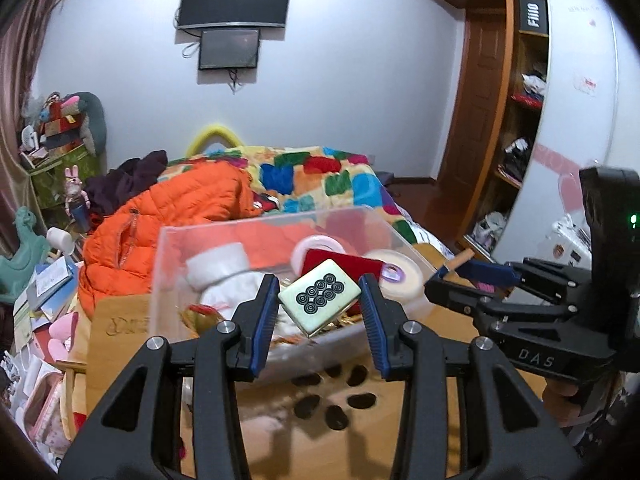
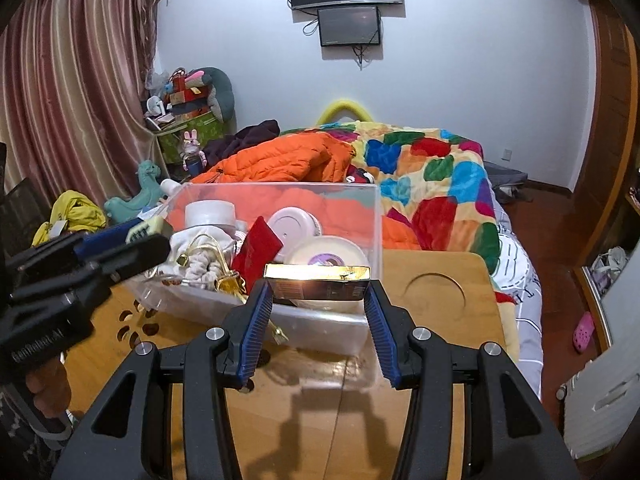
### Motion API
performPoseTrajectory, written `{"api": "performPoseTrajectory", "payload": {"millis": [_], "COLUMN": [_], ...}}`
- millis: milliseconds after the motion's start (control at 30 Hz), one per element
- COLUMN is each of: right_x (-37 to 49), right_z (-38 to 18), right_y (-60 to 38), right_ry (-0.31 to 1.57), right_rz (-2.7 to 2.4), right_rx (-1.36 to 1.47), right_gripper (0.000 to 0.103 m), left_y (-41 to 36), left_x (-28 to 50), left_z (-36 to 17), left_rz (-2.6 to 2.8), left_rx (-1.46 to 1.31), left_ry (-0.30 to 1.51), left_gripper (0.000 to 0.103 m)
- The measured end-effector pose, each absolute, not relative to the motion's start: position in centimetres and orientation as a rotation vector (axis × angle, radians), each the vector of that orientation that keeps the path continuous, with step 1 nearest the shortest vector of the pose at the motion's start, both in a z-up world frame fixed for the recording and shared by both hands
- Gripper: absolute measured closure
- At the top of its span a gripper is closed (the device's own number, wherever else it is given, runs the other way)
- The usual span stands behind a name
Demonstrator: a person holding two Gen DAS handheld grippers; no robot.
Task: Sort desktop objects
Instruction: 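Carry the boxed item and tile over the clear box, then release the boxed item with the right tool while the left tool releases the tile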
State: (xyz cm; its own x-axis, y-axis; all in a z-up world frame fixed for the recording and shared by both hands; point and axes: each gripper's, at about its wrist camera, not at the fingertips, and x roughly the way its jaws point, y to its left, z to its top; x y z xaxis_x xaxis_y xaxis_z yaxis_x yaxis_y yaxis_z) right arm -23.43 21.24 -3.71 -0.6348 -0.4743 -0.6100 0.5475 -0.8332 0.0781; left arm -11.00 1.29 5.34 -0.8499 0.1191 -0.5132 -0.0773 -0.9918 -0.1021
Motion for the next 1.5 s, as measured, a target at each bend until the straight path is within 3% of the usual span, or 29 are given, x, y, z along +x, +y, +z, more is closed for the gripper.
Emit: {"api": "performPoseTrajectory", "payload": {"millis": [633,967,1367,1500], "right_x": [-25.2,-25.6,-25.5,-25.1], "right_z": [-4.0,-5.4,-4.6,-3.9], "right_y": [16.9,13.8,14.8,15.6], "right_ry": [0.186,0.332,0.298,0.296], "right_rz": [-2.339,-2.327,-2.334,-2.346], "right_rx": [0.859,0.851,0.851,0.832], "right_gripper": [0.059,0.058,0.053,0.039], "left_y": [-3.0,-4.0,-3.8,-3.5], "left_x": [-13.6,-14.7,-14.0,-13.4], "left_z": [2.9,2.0,3.0,3.4], "left_rz": [2.961,2.972,2.945,2.949], "left_rx": [-0.897,-0.924,-0.894,-0.881], "left_ry": [-0.21,-0.246,-0.262,-0.252], "left_gripper": [0.062,0.062,0.062,0.055]}}
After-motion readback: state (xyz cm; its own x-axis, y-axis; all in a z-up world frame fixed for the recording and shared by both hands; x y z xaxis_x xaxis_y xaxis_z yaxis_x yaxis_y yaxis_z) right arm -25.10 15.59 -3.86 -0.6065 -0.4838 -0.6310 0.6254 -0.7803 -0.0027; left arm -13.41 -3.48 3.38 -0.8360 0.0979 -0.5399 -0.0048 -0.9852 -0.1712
